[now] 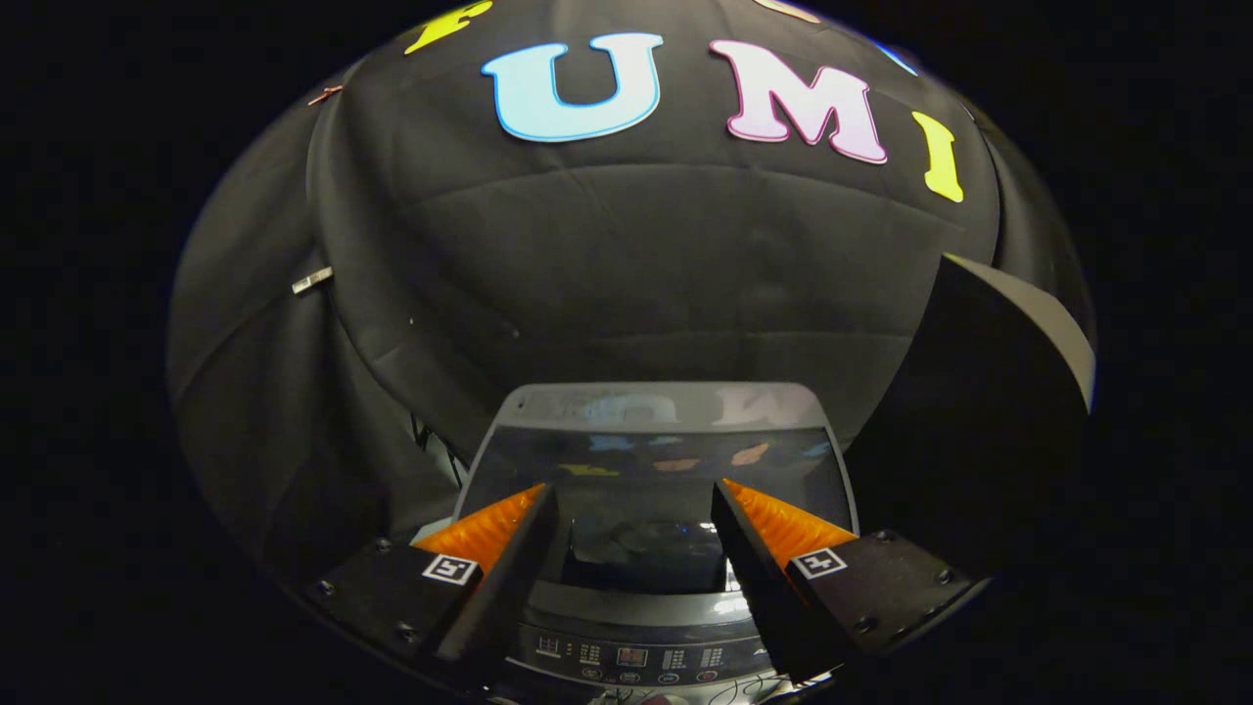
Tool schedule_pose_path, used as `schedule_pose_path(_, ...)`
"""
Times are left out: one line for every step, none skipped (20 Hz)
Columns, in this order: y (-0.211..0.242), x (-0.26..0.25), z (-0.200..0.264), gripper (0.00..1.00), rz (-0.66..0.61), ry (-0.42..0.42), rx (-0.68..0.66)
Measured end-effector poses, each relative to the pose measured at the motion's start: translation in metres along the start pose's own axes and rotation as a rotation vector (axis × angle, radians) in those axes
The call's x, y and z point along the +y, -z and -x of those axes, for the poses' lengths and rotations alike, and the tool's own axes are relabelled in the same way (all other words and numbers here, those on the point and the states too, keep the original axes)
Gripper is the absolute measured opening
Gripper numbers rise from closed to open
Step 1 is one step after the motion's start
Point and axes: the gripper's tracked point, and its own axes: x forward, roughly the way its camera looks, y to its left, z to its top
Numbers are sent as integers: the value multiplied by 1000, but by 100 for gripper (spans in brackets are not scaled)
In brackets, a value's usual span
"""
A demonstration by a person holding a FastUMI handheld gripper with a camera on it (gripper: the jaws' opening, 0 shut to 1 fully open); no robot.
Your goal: Put the clothes into the washing machine and then close the washing machine lid.
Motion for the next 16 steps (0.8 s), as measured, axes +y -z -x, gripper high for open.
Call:
schedule_pose_path(8,0,-3,100,7,-3,21)
schedule_pose_path(14,0,-2,100,12,-6,36)
schedule_pose_path(17,1,-1,100,14,-9,42)
schedule_pose_path(11,0,0,100,14,-15,31)
schedule_pose_path(3,1,4,100,19,-21,11)
schedule_pose_path(-8,2,14,100,24,-28,-11)
schedule_pose_path(-20,1,26,100,28,-37,-36)
schedule_pose_path(-36,-4,38,100,32,-39,-64)
schedule_pose_path(-52,-7,49,100,26,-44,-94)
schedule_pose_path(-68,-9,59,100,21,-52,-123)
schedule_pose_path(-83,-11,69,100,24,-55,-151)
schedule_pose_path(-96,-15,79,100,30,-56,-180)
schedule_pose_path(-111,-20,90,100,35,-54,-211)
schedule_pose_path(-125,-25,103,100,39,-56,-241)
schedule_pose_path(-137,-30,118,100,42,-56,-269)
schedule_pose_path(-151,-35,134,100,43,-59,-300)
